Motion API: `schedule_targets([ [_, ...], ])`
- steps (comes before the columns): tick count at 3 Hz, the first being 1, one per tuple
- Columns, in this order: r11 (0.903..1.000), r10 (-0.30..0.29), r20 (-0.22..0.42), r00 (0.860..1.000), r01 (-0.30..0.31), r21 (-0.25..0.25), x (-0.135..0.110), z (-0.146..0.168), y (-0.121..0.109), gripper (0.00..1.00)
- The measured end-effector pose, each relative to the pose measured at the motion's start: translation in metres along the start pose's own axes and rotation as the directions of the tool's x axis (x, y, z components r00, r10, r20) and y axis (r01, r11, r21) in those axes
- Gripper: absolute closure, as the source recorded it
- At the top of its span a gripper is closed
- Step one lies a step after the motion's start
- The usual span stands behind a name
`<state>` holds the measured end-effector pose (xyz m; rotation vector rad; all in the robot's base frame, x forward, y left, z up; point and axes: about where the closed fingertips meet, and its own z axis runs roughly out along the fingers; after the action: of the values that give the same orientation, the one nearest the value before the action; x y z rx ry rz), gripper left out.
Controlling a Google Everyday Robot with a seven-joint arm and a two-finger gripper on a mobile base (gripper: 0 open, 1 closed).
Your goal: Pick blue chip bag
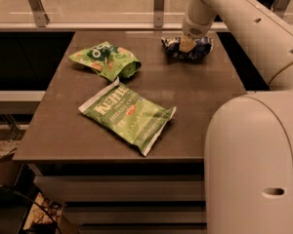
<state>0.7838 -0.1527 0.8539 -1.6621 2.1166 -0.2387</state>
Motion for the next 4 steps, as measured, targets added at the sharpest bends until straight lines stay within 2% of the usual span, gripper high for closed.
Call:
schedule_targets([
  [1, 1.0, -0.001, -0.001, 1.0, 0.001, -0.005, -0.0003, 0.0038, 0.0013, 0.13],
  [2, 0.9999, -0.002, -0.003, 1.0, 0.002, -0.01, -0.0005, 0.0074, 0.0026, 0.0],
  [4, 0.9999, 0.01, -0.008, 1.0, -0.01, -0.003, 0.0038, 0.0002, 0.0016, 0.0],
])
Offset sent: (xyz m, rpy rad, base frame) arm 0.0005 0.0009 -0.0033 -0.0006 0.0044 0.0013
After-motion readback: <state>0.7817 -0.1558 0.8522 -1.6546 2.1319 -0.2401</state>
